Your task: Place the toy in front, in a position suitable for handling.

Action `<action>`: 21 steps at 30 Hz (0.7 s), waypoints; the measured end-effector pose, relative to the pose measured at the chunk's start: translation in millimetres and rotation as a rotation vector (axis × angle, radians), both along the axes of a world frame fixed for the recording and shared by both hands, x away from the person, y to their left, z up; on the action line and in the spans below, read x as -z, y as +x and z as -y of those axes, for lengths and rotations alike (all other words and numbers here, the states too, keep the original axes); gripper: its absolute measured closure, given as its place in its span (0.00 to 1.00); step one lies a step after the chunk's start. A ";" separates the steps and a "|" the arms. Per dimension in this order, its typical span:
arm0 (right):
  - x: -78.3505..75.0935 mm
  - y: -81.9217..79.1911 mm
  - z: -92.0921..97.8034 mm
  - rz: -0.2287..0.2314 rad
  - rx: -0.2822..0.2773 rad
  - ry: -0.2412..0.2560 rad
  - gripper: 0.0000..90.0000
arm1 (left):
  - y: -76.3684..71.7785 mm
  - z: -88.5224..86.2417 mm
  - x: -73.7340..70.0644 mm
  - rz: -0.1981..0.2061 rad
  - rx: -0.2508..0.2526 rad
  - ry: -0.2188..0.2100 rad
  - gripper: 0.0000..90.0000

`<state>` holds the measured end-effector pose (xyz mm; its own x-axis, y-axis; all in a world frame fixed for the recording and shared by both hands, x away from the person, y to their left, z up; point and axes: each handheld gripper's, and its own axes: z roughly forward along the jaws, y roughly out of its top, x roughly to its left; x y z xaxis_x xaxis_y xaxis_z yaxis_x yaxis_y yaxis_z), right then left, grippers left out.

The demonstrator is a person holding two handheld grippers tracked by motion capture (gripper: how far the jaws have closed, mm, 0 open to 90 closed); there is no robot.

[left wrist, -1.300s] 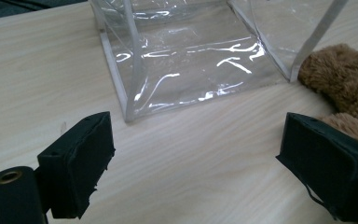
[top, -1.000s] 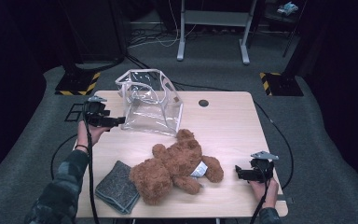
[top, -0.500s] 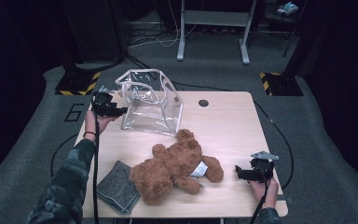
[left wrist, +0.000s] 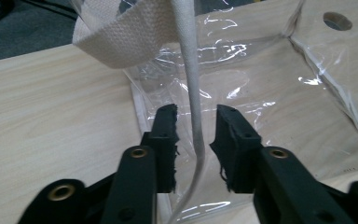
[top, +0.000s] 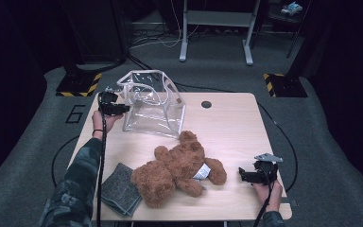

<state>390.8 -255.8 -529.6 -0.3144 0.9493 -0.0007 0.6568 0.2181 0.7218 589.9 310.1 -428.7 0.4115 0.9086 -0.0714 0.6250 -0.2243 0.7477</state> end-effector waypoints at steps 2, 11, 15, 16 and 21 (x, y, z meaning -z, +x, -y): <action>0.0 0.0 0.0 0.000 0.000 0.000 0.03 | 0.6 1.9 1.3 0.003 -0.011 0.001 0.85; 0.0 -0.3 -0.1 0.001 0.005 0.001 0.03 | 0.1 4.2 3.4 0.016 -0.038 -0.007 0.97; 0.0 -0.4 0.0 0.002 0.005 0.001 0.03 | -1.0 2.8 3.1 0.022 -0.064 -0.005 0.97; 0.0 -0.4 0.0 0.002 0.005 0.001 0.03 | -1.2 1.7 3.2 0.026 -0.072 -0.006 0.97; 0.0 -0.4 0.1 0.002 0.006 0.001 0.03 | -4.6 -6.1 2.7 0.030 -0.106 -0.023 0.97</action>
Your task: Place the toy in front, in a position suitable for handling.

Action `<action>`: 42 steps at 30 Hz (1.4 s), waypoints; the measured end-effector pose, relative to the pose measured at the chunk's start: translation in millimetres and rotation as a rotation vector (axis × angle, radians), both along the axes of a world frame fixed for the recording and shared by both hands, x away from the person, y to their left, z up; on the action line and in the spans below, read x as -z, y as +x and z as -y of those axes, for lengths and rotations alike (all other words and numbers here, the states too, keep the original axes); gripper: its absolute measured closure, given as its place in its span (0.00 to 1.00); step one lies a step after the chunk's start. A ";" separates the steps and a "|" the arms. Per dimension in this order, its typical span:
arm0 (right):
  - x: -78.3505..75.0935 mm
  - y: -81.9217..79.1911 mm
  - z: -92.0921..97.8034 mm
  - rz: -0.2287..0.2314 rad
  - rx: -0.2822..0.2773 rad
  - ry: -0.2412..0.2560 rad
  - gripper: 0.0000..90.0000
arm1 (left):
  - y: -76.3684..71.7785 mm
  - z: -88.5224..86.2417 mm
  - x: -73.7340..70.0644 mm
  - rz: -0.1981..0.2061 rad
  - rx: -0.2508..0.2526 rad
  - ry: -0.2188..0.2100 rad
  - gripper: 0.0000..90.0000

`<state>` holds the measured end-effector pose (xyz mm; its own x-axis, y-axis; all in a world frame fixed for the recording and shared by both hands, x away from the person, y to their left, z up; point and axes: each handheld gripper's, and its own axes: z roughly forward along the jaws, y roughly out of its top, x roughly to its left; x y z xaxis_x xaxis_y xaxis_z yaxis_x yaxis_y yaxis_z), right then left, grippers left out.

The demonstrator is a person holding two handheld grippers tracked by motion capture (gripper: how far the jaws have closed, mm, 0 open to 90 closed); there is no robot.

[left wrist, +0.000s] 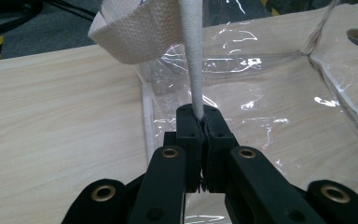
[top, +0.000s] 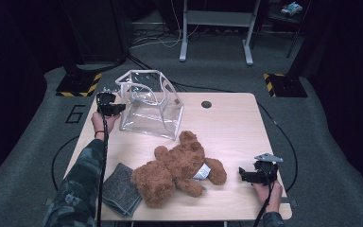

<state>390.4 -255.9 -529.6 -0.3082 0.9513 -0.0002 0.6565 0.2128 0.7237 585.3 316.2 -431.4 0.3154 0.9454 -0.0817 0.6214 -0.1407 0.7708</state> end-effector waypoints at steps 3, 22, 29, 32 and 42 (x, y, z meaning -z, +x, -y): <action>-0.1 -0.1 0.0 -0.001 0.001 -0.001 0.03 | -6.1 -8.0 2.4 0.012 -0.020 -0.002 0.97; -0.1 -0.6 -0.4 -0.004 0.008 0.002 0.04 | -33.1 -56.4 4.4 0.018 -0.141 -0.049 0.97; -0.2 -0.7 -0.5 -0.004 0.009 0.001 0.04 | -46.6 -67.5 4.5 0.028 -0.157 -0.027 0.97; -0.2 -0.7 -0.5 -0.005 0.009 0.002 0.04 | -49.3 -70.4 4.6 0.021 -0.165 -0.039 0.97; -0.2 -0.7 -0.4 -0.004 0.009 0.001 0.04 | -64.2 -82.6 5.3 0.031 -0.198 -0.028 0.97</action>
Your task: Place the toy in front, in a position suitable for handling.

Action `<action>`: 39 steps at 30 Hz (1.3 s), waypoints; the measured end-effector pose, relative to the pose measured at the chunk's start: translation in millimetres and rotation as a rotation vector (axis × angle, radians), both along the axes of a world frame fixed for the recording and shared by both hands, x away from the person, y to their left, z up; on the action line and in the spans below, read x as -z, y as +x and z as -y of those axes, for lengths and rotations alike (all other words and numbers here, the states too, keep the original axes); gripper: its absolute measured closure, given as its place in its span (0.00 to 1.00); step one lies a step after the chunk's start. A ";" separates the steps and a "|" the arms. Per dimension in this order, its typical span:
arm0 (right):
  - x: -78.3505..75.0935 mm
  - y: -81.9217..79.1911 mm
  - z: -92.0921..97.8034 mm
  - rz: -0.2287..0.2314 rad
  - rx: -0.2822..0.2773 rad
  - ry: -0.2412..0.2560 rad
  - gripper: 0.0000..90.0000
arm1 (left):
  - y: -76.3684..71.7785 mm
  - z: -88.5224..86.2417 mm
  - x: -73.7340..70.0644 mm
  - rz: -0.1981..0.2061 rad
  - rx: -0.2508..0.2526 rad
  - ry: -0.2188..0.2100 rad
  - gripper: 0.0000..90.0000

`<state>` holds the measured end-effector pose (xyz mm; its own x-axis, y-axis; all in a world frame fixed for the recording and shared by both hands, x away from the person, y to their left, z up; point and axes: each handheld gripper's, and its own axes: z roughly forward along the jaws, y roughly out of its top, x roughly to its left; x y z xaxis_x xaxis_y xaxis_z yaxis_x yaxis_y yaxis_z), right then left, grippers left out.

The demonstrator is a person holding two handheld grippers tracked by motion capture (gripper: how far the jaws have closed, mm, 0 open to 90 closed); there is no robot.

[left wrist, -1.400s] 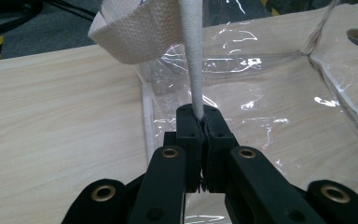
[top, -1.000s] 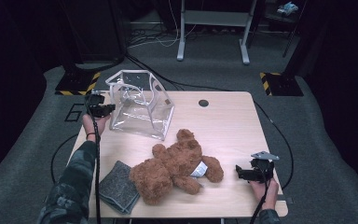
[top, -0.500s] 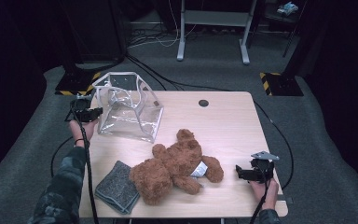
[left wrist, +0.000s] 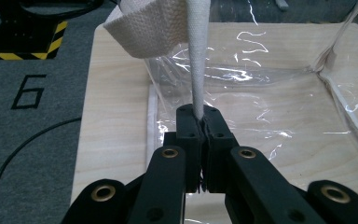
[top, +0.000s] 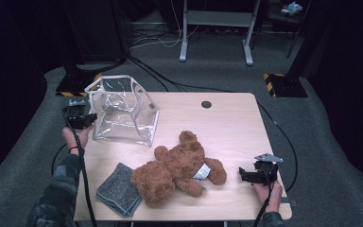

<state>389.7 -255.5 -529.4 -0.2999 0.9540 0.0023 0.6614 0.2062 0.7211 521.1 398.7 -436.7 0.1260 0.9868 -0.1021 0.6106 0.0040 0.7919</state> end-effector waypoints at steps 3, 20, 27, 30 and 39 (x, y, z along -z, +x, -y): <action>-0.1 -0.1 -0.1 -0.001 0.002 0.001 0.04 | -6.5 -4.4 0.2 0.004 -0.016 0.001 0.97; 0.0 0.0 -0.1 0.000 0.002 0.001 0.04 | -33.8 -24.7 0.7 -0.004 -0.072 -0.012 0.97; 0.0 0.0 -0.1 0.000 0.001 0.001 0.04 | -42.8 -23.0 -4.7 0.010 -0.035 -0.042 0.67; 0.0 0.1 -0.2 0.001 0.003 0.002 0.04 | -52.3 -17.6 -9.6 0.017 -0.014 -0.035 0.50; 0.0 0.0 -0.1 0.000 0.001 0.001 0.04 | -74.1 15.5 -23.3 0.023 0.109 -0.044 0.31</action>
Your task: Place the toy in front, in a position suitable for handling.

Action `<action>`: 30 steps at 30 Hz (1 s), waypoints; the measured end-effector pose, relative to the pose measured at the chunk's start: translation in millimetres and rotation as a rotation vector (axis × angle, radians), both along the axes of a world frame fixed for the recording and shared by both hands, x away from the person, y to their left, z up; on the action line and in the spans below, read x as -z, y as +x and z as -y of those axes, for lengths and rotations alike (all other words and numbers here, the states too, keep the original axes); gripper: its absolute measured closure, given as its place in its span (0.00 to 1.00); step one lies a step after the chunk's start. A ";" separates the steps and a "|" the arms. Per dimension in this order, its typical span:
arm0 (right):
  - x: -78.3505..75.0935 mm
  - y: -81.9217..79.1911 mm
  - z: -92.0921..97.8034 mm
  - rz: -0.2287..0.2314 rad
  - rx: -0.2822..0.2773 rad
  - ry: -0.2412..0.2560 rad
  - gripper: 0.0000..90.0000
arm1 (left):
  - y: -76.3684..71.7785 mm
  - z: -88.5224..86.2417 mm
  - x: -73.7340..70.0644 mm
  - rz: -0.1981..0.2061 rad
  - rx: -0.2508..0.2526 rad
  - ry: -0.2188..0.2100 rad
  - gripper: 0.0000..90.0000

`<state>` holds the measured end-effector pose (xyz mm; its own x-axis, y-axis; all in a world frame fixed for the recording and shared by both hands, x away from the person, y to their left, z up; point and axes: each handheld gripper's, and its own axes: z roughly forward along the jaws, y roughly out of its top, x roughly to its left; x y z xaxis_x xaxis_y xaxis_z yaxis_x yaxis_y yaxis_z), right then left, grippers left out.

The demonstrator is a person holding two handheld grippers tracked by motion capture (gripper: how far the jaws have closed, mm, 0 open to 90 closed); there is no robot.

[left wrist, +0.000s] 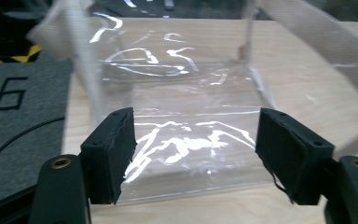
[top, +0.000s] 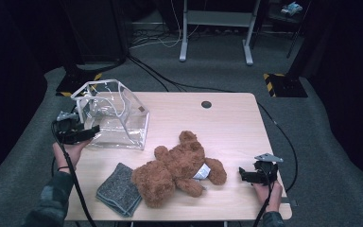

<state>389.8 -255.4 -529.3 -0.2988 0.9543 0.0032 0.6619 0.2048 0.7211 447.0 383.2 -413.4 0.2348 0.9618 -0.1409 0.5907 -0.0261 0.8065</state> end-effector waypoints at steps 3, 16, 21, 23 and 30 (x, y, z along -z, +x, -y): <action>0.0 0.0 0.0 0.000 0.000 0.000 0.04 | -2.6 10.2 -0.3 -0.006 0.024 -0.004 0.27; 0.1 0.3 0.2 0.003 -0.001 0.000 0.04 | 0.1 78.1 5.2 -0.034 0.144 -0.021 0.28; 0.1 0.4 0.5 0.003 -0.006 0.000 0.04 | 8.7 92.4 8.1 -0.006 0.139 0.005 0.50; 0.1 0.4 0.5 0.003 -0.005 0.001 0.04 | 14.1 91.0 12.0 0.009 0.156 -0.011 0.64; 0.1 0.5 0.6 0.004 -0.005 0.000 0.04 | 24.1 79.2 18.3 0.045 0.209 -0.022 0.78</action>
